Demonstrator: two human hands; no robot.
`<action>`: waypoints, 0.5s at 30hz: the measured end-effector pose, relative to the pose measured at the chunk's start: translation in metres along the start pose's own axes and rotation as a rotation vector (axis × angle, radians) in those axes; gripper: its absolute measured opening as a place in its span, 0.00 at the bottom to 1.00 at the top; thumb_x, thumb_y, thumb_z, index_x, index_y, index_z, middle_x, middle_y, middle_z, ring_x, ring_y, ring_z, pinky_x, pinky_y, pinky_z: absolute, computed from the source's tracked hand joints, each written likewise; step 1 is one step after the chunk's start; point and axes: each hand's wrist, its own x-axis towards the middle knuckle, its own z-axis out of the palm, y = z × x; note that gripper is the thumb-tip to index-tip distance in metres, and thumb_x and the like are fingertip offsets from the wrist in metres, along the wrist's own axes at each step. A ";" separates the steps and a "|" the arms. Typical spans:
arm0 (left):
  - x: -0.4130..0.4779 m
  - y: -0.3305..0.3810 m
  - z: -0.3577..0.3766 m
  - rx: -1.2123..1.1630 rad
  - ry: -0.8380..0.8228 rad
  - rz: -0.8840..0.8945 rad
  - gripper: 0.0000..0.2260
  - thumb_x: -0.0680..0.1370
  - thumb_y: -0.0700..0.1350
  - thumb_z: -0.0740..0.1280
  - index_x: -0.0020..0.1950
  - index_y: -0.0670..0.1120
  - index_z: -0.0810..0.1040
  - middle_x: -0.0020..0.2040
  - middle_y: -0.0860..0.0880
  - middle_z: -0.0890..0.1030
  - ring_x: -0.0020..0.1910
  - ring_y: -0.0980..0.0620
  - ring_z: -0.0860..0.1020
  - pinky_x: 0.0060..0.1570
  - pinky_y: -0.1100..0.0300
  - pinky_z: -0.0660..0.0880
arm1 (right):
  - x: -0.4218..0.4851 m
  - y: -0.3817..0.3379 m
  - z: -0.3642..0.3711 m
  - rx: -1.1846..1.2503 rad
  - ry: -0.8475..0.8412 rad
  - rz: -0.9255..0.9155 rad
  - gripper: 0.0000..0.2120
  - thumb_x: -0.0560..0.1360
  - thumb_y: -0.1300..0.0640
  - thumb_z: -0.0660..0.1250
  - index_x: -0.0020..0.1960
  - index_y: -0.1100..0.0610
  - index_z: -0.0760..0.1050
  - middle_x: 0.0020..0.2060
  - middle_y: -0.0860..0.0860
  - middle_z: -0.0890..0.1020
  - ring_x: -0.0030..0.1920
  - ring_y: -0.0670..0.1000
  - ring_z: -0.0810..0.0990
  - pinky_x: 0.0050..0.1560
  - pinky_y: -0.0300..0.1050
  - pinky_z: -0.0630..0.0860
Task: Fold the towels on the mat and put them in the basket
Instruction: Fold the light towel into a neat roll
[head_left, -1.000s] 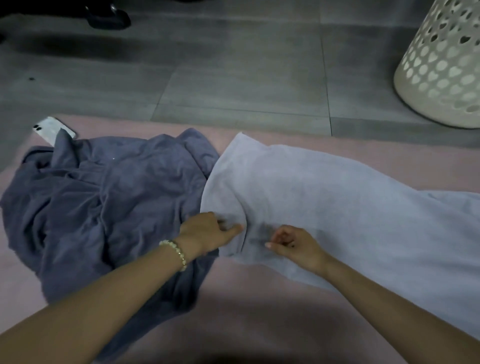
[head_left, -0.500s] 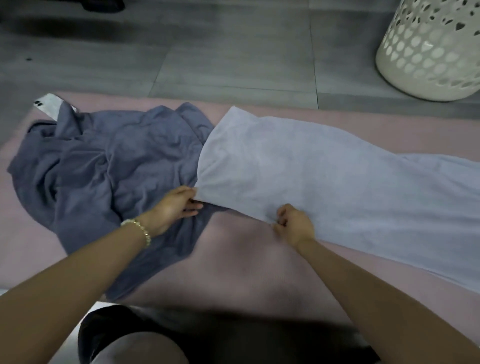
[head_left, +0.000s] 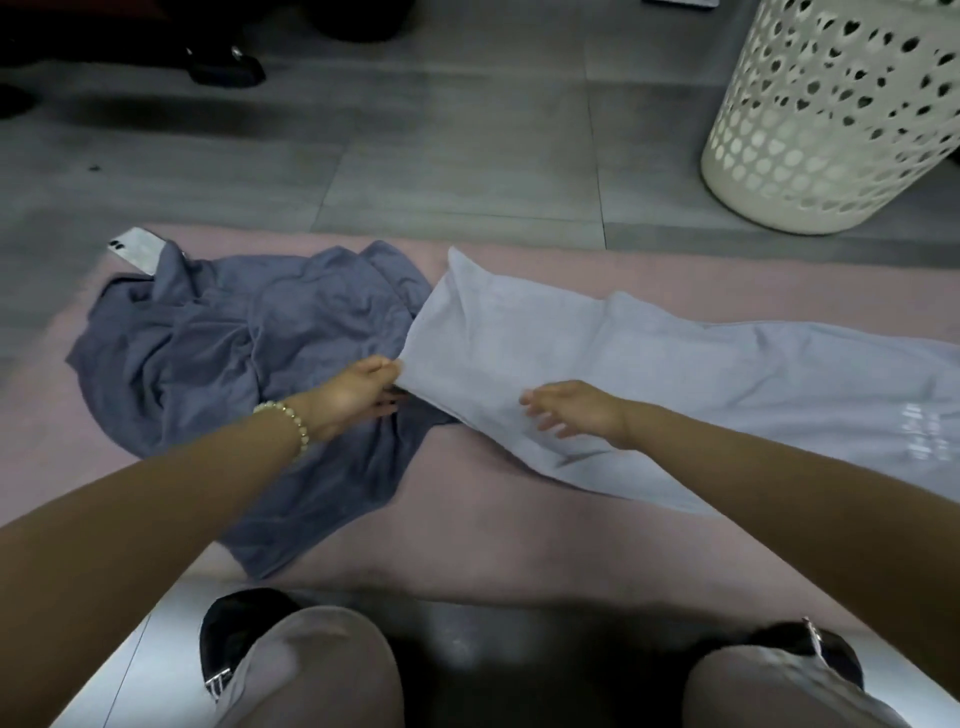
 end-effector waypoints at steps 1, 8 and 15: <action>-0.003 0.015 0.009 -0.011 -0.026 0.033 0.08 0.82 0.46 0.56 0.44 0.49 0.69 0.47 0.50 0.77 0.47 0.55 0.76 0.55 0.59 0.72 | -0.007 -0.015 -0.002 0.118 -0.001 -0.013 0.17 0.80 0.45 0.57 0.60 0.54 0.74 0.57 0.52 0.77 0.51 0.49 0.78 0.53 0.42 0.75; -0.058 0.104 0.101 -0.006 -0.150 0.256 0.10 0.83 0.43 0.55 0.43 0.48 0.69 0.41 0.50 0.74 0.42 0.57 0.74 0.43 0.67 0.72 | -0.086 -0.073 -0.034 0.530 -0.013 -0.134 0.21 0.81 0.42 0.52 0.63 0.55 0.72 0.60 0.54 0.75 0.62 0.54 0.74 0.62 0.46 0.72; -0.114 0.146 0.189 0.033 -0.253 0.202 0.24 0.83 0.57 0.43 0.53 0.47 0.76 0.53 0.49 0.78 0.53 0.54 0.74 0.56 0.57 0.68 | -0.185 -0.040 -0.087 0.550 0.114 -0.180 0.23 0.77 0.39 0.60 0.60 0.56 0.74 0.52 0.54 0.81 0.50 0.51 0.81 0.50 0.41 0.79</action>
